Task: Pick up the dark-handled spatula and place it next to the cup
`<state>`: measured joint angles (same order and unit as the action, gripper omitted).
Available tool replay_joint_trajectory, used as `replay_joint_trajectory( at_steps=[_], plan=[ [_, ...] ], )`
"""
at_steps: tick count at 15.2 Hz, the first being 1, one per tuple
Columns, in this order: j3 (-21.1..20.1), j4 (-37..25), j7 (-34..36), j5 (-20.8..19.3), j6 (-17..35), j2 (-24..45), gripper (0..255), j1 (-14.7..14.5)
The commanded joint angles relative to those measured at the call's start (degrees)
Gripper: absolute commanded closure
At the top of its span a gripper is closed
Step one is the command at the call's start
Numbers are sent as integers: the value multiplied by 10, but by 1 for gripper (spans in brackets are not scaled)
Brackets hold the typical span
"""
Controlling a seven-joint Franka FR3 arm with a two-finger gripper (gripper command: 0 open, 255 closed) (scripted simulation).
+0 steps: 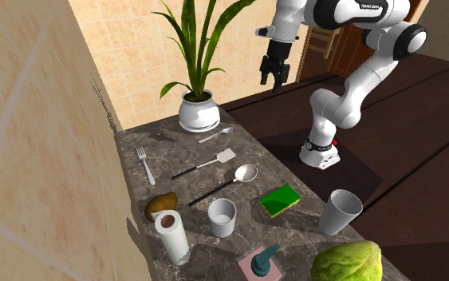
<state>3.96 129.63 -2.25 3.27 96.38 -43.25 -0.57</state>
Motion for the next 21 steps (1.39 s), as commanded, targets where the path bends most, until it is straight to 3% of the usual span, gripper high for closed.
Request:
replay_joint_trajectory(
  at_steps=[1,11,21],
  plan=[
    [0,0,0,0,0,0,0,0],
    [2,-5,-40,-6,148,176,0,-17],
    [0,-82,-76,-8,256,383,0,-30]
  ],
)
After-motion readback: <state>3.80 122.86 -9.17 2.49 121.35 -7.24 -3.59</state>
